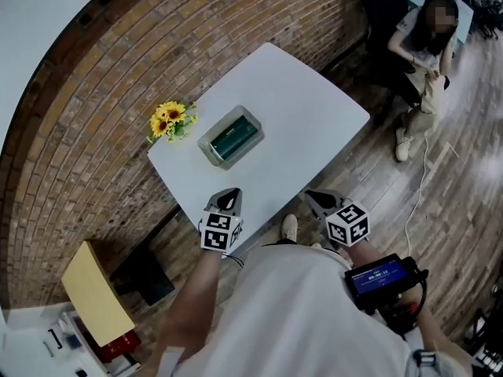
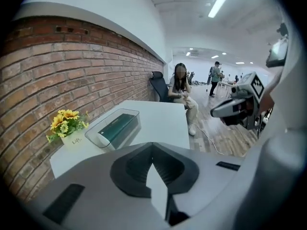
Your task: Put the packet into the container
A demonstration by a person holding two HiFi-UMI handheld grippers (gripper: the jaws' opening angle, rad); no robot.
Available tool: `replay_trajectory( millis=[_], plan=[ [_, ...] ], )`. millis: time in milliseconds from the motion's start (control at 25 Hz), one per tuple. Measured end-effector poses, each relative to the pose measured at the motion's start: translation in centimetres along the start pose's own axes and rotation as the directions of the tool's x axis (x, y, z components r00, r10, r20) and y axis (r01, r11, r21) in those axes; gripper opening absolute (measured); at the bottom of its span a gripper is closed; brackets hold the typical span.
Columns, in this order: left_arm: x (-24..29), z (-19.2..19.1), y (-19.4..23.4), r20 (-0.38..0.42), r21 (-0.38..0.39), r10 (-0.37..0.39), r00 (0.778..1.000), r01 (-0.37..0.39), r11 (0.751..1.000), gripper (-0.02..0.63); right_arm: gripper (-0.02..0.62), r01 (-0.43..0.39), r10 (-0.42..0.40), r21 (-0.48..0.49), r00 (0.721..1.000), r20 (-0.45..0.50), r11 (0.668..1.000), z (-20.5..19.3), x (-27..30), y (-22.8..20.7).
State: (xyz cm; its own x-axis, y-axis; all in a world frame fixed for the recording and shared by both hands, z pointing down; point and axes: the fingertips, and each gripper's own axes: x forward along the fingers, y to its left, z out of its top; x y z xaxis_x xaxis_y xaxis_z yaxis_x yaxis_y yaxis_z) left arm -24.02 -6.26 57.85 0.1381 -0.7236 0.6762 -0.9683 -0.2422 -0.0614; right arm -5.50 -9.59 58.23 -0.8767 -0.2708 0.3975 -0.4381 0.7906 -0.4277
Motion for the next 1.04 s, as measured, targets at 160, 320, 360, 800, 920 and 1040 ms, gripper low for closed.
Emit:
replay_trajectory(
  millis=[160, 320, 360, 800, 920, 1040],
  plan=[
    [-1.5, -2.5, -1.5, 0.012, -0.095, 0.013, 1.0, -0.012, 0.995, 0.009, 0.006, -0.026, 0.026, -0.042, 1.0, -0.002, 0.999, 0.2, 0.1, 1.3],
    [-2.7, -4.1, -3.3, 0.022, -0.155, 0.024, 0.999, -0.02, 0.988, 0.009, 0.006, -0.044, 0.044, -0.022, 0.999, -0.008, 0.999, -0.6, 0.1, 2.0],
    [-2.9, -4.4, -3.6, 0.025, -0.162, 0.025, 0.999, -0.02, 0.987, 0.009, 0.006, -0.049, 0.048, -0.019, 0.999, -0.013, 0.999, -0.7, 0.1, 2.1],
    [-5.6, -7.2, -3.7, 0.029, -0.224, 0.053, 0.998, -0.045, 0.974, 0.009, 0.006, -0.076, 0.074, -0.03, 0.996, -0.048, 0.997, -2.3, 0.9, 4.2],
    [-5.9, -7.9, -4.1, 0.026, -0.228, 0.051, 0.998, -0.043, 0.973, 0.009, 0.006, -0.073, 0.071, -0.034, 0.996, -0.048, 0.997, -2.4, 0.6, 4.4],
    [-6.0, -8.2, -4.4, 0.025, -0.228, 0.047, 0.999, -0.04, 0.973, 0.009, 0.006, -0.07, 0.069, -0.032, 0.997, -0.047, 0.997, -2.6, 0.4, 4.5]
  ],
)
